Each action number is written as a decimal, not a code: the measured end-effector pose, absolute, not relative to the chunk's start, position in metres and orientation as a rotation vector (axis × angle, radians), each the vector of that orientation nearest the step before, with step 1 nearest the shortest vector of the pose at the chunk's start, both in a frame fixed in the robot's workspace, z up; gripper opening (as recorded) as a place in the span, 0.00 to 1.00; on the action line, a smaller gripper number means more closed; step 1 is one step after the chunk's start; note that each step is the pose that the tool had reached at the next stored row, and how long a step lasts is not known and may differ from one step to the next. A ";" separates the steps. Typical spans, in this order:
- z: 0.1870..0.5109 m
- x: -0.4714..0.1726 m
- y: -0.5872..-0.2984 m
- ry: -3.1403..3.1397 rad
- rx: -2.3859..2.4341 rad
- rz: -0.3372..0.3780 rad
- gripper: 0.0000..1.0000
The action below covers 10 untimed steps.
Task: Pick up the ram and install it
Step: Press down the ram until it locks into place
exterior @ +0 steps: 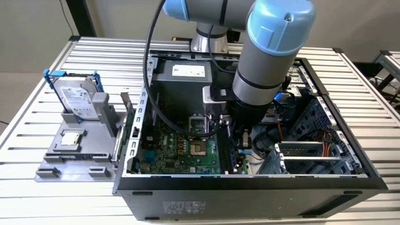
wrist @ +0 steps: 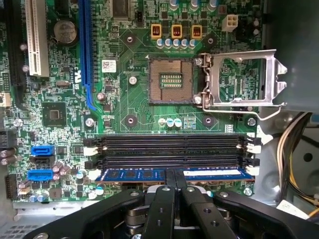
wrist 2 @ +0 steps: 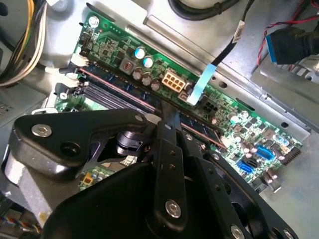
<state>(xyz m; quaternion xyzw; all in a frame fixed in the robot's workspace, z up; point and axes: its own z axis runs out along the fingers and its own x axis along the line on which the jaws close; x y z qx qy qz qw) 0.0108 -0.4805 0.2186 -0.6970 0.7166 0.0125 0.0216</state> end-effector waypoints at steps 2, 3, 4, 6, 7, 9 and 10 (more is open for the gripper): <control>0.216 0.011 -0.480 2.222 -2.161 0.037 0.00; 0.217 0.011 -0.480 2.222 -2.161 0.037 0.00; 0.220 0.011 -0.480 2.222 -2.161 0.038 0.00; 0.227 0.011 -0.480 2.219 -2.158 0.041 0.00; 0.232 0.011 -0.480 2.220 -2.159 0.040 0.00; 0.241 0.011 -0.480 2.220 -2.159 0.040 0.00; 0.246 0.011 -0.480 2.220 -2.159 0.040 0.00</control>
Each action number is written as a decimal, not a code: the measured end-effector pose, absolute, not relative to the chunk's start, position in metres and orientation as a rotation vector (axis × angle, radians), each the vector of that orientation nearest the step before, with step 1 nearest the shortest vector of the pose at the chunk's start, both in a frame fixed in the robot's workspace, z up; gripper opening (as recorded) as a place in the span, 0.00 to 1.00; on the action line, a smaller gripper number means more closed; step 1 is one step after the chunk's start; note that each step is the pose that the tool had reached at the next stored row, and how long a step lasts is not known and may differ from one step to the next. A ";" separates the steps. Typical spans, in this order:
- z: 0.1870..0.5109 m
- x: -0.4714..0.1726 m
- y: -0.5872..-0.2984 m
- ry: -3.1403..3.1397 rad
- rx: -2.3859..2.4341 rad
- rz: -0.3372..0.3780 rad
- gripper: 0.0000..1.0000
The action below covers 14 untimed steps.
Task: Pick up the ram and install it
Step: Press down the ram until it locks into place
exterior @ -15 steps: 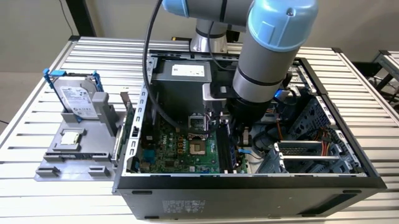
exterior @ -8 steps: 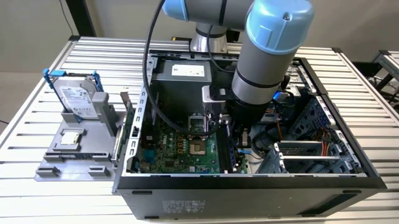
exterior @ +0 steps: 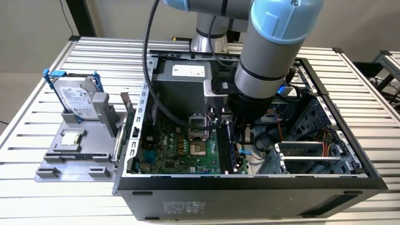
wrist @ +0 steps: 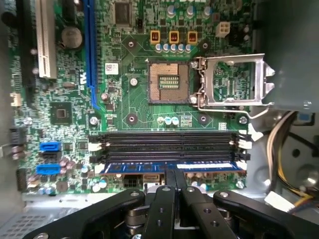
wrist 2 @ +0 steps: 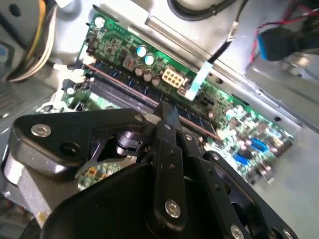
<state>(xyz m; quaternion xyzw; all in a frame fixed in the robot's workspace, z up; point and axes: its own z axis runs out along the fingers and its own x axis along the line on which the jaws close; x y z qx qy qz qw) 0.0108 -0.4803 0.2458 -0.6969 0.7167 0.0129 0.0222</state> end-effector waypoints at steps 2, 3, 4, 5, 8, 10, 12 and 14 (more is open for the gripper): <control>0.255 0.011 -0.480 2.220 -2.159 0.040 0.00; 0.260 0.011 -0.480 2.220 -2.159 0.040 0.00; 0.264 0.011 -0.480 2.220 -2.159 0.040 0.00; 0.269 0.011 -0.480 2.220 -2.159 0.040 0.00; 0.282 0.011 -0.480 2.220 -2.159 0.040 0.00; 0.291 0.011 -0.480 2.220 -2.159 0.040 0.00; 0.297 0.011 -0.480 2.220 -2.159 0.040 0.00; 0.297 0.011 -0.480 2.220 -2.159 0.040 0.00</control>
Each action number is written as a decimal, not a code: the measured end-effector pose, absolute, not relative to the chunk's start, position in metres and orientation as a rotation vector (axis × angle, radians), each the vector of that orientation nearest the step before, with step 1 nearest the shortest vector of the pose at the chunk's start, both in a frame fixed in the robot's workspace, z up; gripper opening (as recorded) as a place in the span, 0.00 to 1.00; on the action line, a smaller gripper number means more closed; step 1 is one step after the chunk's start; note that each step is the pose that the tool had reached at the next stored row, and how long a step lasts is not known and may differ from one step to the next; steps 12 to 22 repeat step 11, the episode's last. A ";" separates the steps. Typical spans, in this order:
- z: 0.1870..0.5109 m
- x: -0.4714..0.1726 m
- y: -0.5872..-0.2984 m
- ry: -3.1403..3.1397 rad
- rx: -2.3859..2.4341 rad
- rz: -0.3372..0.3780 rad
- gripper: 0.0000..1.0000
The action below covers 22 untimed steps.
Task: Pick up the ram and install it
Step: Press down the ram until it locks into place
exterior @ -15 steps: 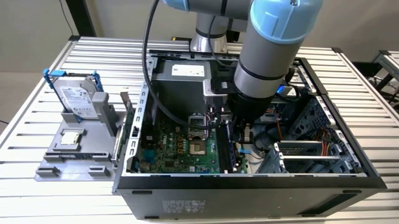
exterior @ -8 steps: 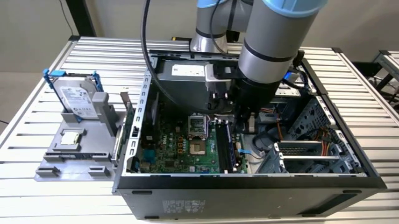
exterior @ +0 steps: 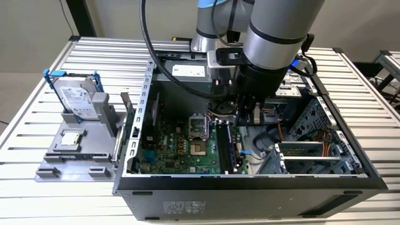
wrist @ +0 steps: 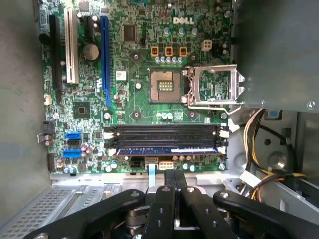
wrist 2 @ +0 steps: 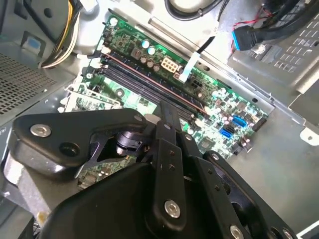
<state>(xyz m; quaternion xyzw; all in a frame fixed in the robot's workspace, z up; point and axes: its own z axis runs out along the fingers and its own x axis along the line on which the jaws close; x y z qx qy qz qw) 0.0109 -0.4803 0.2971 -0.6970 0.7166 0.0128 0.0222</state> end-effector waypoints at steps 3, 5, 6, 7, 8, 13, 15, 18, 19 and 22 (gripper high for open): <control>0.297 0.011 -0.480 2.220 -2.159 0.040 0.00; 0.297 0.011 -0.480 2.220 -2.159 0.040 0.00; 0.297 0.011 -0.480 2.220 -2.159 0.040 0.00; 0.297 0.011 -0.480 2.220 -2.159 0.040 0.00; 0.297 0.011 -0.480 2.220 -2.159 0.040 0.00; 0.297 0.011 -0.480 2.220 -2.159 0.040 0.00; 0.297 0.011 -0.480 2.220 -2.159 0.040 0.00; 0.297 0.011 -0.480 2.220 -2.159 0.040 0.00; 0.297 0.011 -0.480 2.220 -2.159 0.040 0.00; 0.297 0.011 -0.480 2.220 -2.159 0.040 0.00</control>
